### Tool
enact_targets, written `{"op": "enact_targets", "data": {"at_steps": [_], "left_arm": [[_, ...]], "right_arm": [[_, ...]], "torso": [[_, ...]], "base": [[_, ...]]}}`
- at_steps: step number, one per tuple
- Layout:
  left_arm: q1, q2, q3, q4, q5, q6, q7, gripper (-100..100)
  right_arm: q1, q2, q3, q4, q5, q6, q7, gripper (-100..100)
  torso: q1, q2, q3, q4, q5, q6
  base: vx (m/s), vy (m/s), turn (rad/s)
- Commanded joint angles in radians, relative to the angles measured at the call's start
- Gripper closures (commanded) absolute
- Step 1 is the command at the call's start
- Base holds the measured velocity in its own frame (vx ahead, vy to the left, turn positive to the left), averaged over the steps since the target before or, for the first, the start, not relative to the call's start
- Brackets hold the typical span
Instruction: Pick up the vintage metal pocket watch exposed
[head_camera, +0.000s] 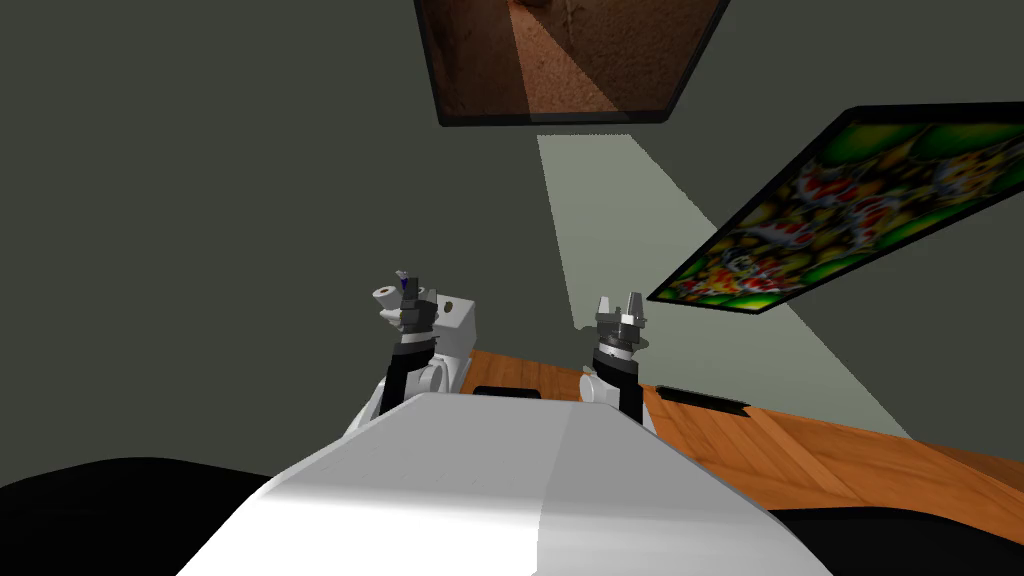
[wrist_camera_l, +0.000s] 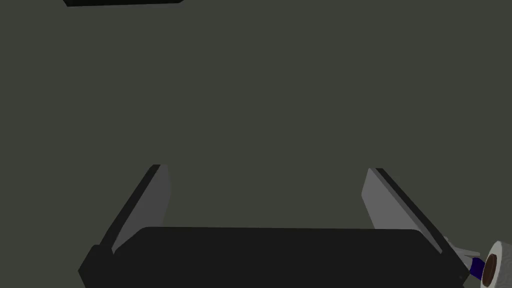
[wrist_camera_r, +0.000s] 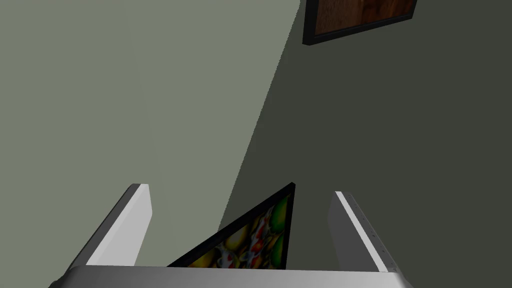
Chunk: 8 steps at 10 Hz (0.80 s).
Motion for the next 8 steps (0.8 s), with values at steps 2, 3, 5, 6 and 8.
{"op": "enact_targets", "data": {"at_steps": [2,3,5,6,8], "left_arm": [[0.013,0.071,0.003,0.000,-0.005,0.015,0.004,-100],[0.021,0.102,0.005,0.000,-0.008,0.025,0.007,-100],[0.045,0.164,0.010,-0.001,-0.017,0.051,0.015,-100],[0.060,0.195,0.013,-0.002,-0.023,0.067,0.020,-100],[0.076,0.239,0.016,-0.004,-0.029,0.085,0.025,-100]], "right_arm": [[0.000,0.000,0.000,0.000,0.000,0.000,0.000,0],[0.000,0.000,0.000,0.000,0.000,0.000,0.000,0],[0.000,0.000,0.000,0.000,0.000,0.000,0.000,0],[0.000,0.000,0.000,0.000,0.000,0.000,0.000,0],[0.000,0.000,0.000,0.000,0.000,0.000,0.000,0]], "torso": [[0.000,0.000,0.000,0.000,0.000,0.000],[0.001,0.000,0.000,0.000,0.000,0.000],[0.001,-0.001,-0.001,0.000,0.000,0.000],[0.001,-0.001,-0.001,0.000,0.000,0.000],[0.001,-0.001,-0.001,0.000,0.000,0.000]], "base": [[0.006,0.001,-0.004],[0.018,0.004,-0.009],[0.023,0.006,-0.008],[0.024,0.010,-0.009],[0.016,0.005,-0.005]]}}
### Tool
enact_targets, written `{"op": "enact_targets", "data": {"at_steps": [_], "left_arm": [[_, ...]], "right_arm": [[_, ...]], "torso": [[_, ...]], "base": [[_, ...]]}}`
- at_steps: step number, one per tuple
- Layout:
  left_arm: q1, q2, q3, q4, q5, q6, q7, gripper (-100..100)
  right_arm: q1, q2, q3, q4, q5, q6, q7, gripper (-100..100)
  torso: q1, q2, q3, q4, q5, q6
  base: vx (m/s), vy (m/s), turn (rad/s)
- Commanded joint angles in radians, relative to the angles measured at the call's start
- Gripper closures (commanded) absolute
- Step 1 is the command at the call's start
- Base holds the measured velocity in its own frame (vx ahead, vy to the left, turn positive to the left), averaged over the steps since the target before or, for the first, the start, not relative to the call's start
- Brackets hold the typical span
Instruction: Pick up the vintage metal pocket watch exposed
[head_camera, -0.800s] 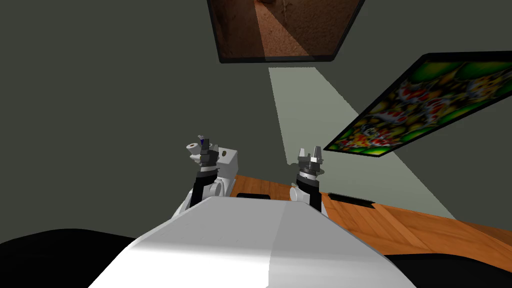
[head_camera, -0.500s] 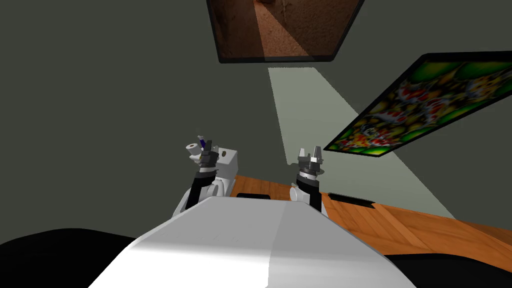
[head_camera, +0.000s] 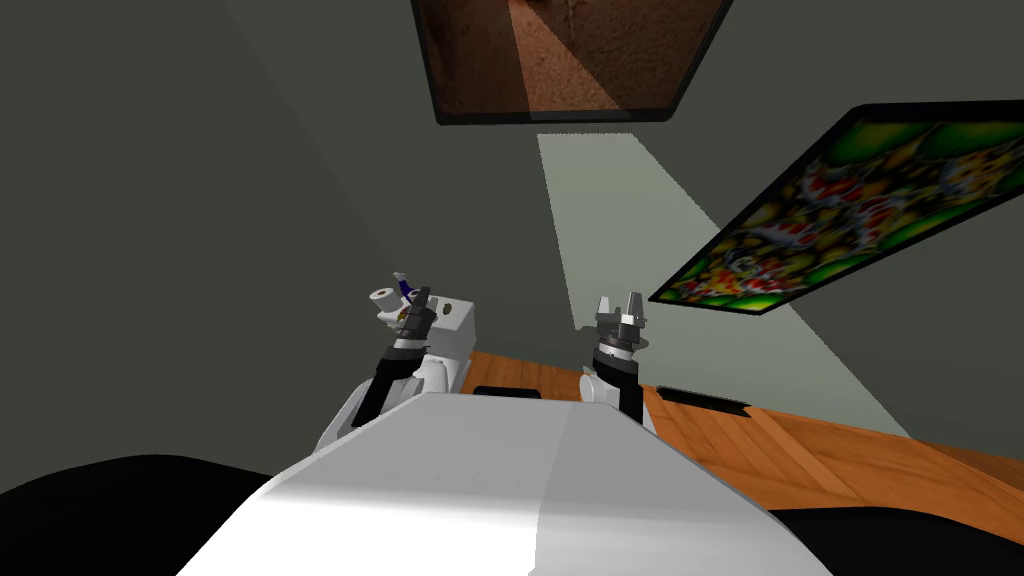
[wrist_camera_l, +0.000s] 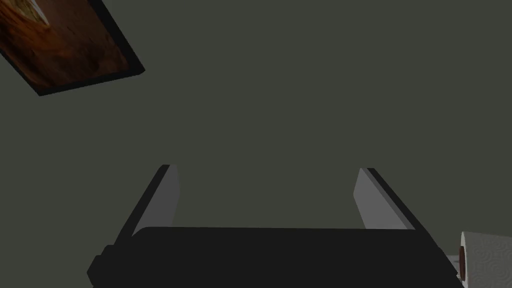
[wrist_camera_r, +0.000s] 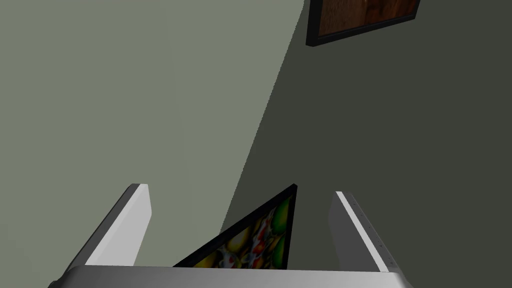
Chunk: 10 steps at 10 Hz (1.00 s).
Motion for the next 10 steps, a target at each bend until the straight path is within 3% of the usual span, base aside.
{"op": "enact_targets", "data": {"at_steps": [1,3,6,7,9,10], "left_arm": [[0.023,0.050,0.004,-0.001,-0.011,0.030,0.008,-100],[0.042,0.089,0.008,-0.004,-0.019,0.051,0.015,-100],[0.108,0.193,0.020,-0.013,-0.044,0.118,0.036,-100],[0.108,0.201,0.020,-0.013,-0.044,0.118,0.036,-100],[0.155,0.269,0.028,-0.021,-0.061,0.167,0.050,-100],[0.155,0.280,0.028,-0.021,-0.061,0.167,0.050,-100]], "right_arm": [[0.000,0.000,0.000,0.000,0.000,0.000,0.000,0],[0.000,0.000,0.000,0.000,0.000,0.000,0.000,0],[0.000,0.000,0.000,0.000,0.000,0.000,0.000,0],[0.000,0.000,0.000,0.000,0.000,0.000,0.000,0],[0.000,0.000,0.000,0.000,0.000,0.000,0.000,0],[0.000,0.000,0.000,0.000,0.000,0.000,0.000,0]], "torso": [[0.000,0.000,0.000,0.000,0.000,0.000],[0.000,-0.001,0.000,0.000,0.000,0.000],[0.000,-0.001,0.000,0.000,0.000,0.000],[0.000,-0.001,-0.001,0.000,0.000,0.000],[0.000,-0.001,0.000,0.000,0.000,0.000],[0.000,-0.001,-0.001,0.000,0.000,0.000]], "base": [[0.025,0.005,-0.007],[0.027,0.009,-0.005],[0.030,0.010,-0.008],[0.030,0.007,-0.003],[0.032,0.010,-0.012],[0.026,0.011,-0.004]]}}
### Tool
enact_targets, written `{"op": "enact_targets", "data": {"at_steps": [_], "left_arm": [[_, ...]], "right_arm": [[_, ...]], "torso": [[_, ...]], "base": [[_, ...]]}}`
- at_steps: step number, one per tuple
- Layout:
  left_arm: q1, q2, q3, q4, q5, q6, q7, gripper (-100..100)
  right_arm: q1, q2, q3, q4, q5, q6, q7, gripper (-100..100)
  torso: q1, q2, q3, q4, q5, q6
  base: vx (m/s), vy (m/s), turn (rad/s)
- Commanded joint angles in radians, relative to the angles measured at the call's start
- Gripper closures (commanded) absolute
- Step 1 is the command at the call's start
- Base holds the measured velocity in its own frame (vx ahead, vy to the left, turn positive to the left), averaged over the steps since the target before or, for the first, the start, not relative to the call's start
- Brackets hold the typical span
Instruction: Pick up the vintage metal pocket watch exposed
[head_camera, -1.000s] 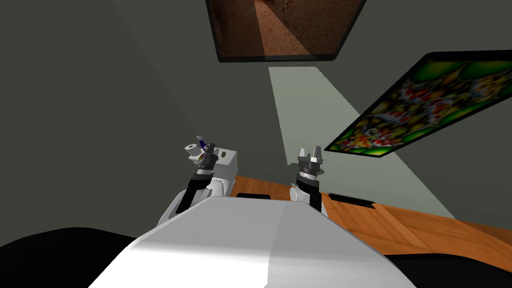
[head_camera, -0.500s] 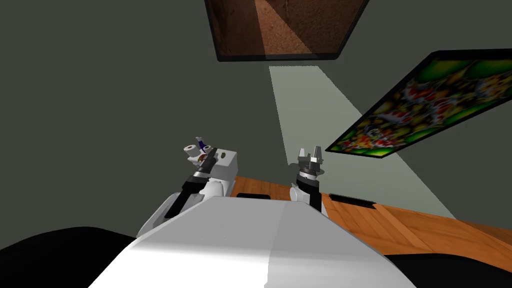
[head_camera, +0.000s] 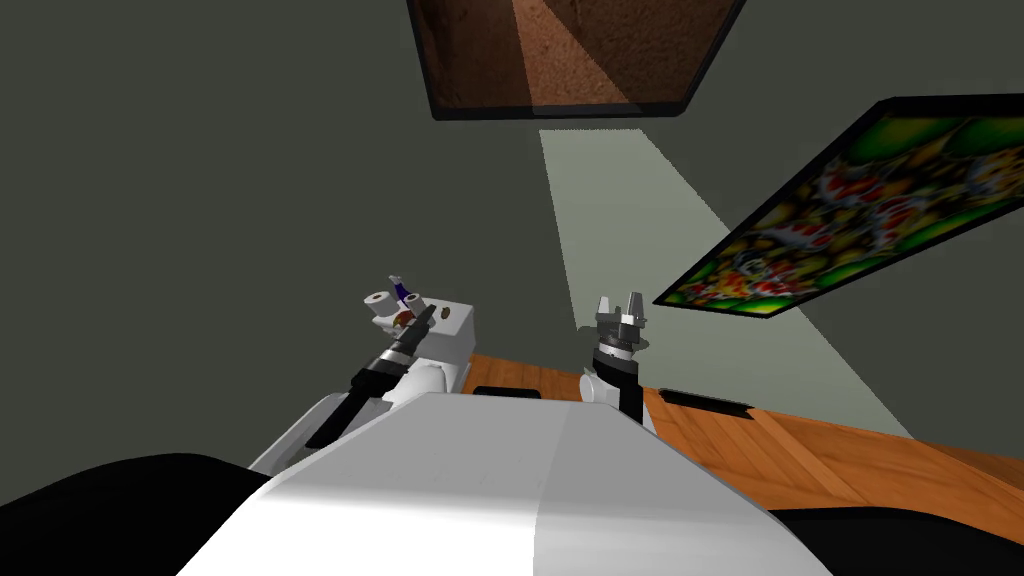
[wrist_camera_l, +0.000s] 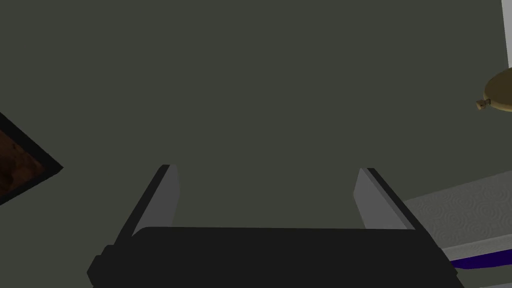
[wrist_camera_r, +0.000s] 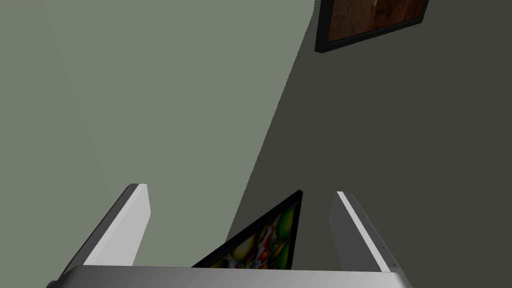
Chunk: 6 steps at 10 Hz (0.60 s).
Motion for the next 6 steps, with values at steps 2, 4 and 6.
{"op": "enact_targets", "data": {"at_steps": [2,4,6], "left_arm": [[0.049,0.077,0.006,-0.009,-0.019,0.061,0.013,-100],[0.073,0.130,0.010,-0.012,-0.025,0.087,0.019,-100],[0.096,0.175,0.014,-0.015,-0.030,0.113,0.025,-100]], "right_arm": [[0.000,0.000,0.000,0.000,0.000,0.000,0.000,0],[0.000,0.000,0.000,0.000,0.000,0.000,0.000,0],[0.000,0.000,0.000,0.000,0.000,0.000,0.000,0]], "torso": [[0.000,0.000,0.000,0.000,0.000,0.000],[0.000,0.000,0.000,0.000,0.000,0.000],[0.000,-0.001,0.000,0.000,0.000,0.000]], "base": [[0.035,0.013,-0.020],[0.030,0.010,-0.017],[0.039,0.005,-0.026]]}}
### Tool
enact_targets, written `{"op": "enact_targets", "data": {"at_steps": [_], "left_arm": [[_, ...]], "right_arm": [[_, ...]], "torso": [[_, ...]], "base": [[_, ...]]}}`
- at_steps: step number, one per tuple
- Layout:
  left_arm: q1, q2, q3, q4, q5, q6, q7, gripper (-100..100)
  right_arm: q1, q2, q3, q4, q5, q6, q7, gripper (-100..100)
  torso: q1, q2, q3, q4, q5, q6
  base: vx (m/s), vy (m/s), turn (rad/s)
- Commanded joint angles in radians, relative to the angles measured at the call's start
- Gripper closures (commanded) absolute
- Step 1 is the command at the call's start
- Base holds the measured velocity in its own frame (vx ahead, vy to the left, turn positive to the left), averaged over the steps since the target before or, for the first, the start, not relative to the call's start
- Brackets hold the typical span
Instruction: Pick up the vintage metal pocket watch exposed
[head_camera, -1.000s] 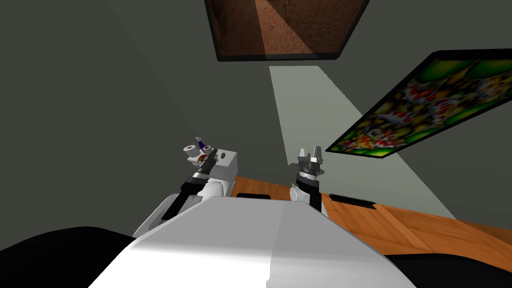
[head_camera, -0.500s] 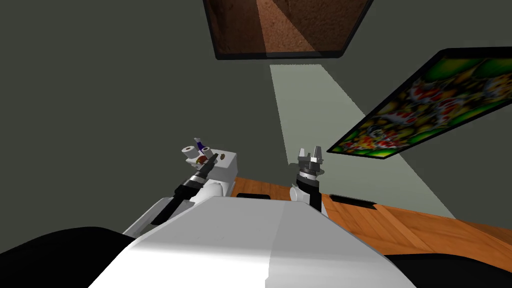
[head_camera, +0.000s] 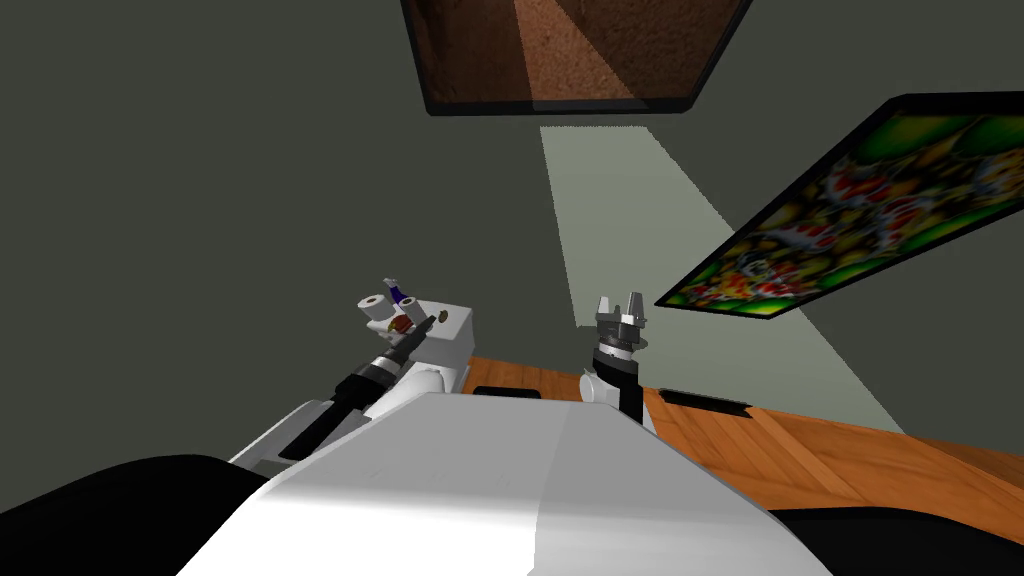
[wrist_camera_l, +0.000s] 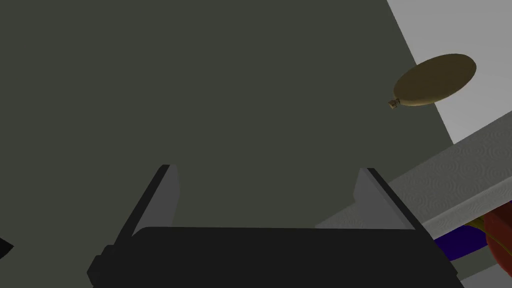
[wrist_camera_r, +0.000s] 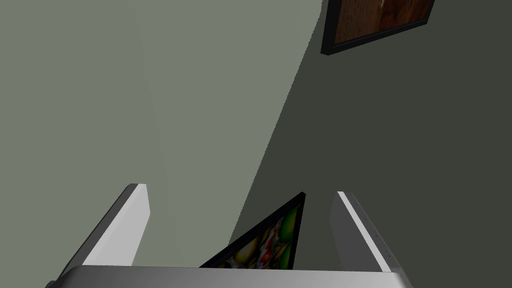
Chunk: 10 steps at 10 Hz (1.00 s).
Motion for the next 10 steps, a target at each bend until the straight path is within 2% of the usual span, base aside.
{"op": "enact_targets", "data": {"at_steps": [1,4,5,6,7,8,9,10], "left_arm": [[0.025,0.050,0.004,-0.001,-0.005,0.032,0.006,-100],[0.068,0.137,0.013,-0.004,-0.010,0.085,0.015,-100],[0.068,0.151,0.013,-0.004,-0.010,0.085,0.015,-100],[0.088,0.189,0.017,-0.005,-0.010,0.112,0.017,-100],[0.088,0.199,0.017,-0.005,-0.010,0.112,0.017,-100],[0.108,0.238,0.021,-0.005,-0.009,0.138,0.020,-100],[0.108,0.249,0.021,-0.005,-0.009,0.138,0.020,-100],[0.127,0.286,0.024,-0.004,-0.007,0.164,0.021,-100]], "right_arm": [[0.000,0.000,0.000,0.000,0.000,0.000,0.000,0],[0.000,0.000,0.000,0.000,0.000,0.000,0.000,0],[0.000,0.000,0.000,0.000,0.000,0.000,0.000,0],[0.000,0.000,0.000,0.000,0.000,0.000,0.000,0],[0.000,0.000,0.000,0.000,0.000,0.000,0.000,0],[0.000,0.000,0.000,0.000,0.000,0.000,0.000,0],[0.000,0.000,0.000,0.000,0.000,0.000,0.000,0],[0.000,0.000,0.000,0.000,0.000,0.000,0.000,0]], "torso": [[0.000,0.000,0.000,0.000,0.000,0.000],[0.000,0.000,0.000,0.000,0.000,0.000],[0.000,0.000,0.000,0.000,0.000,0.000],[0.000,0.000,0.000,0.000,0.000,0.000],[0.000,0.000,0.000,0.000,0.000,0.000],[0.000,0.000,0.000,0.000,0.000,0.000],[0.000,0.000,0.000,0.000,0.000,0.000],[0.000,0.000,0.000,0.000,0.000,0.000]], "base": [[0.028,0.004,-0.035],[0.039,0.012,-0.041],[0.028,0.008,-0.025],[0.033,0.012,-0.055],[0.029,0.011,-0.026],[0.035,0.006,-0.062],[0.029,0.004,-0.033],[0.037,0.007,-0.056]]}}
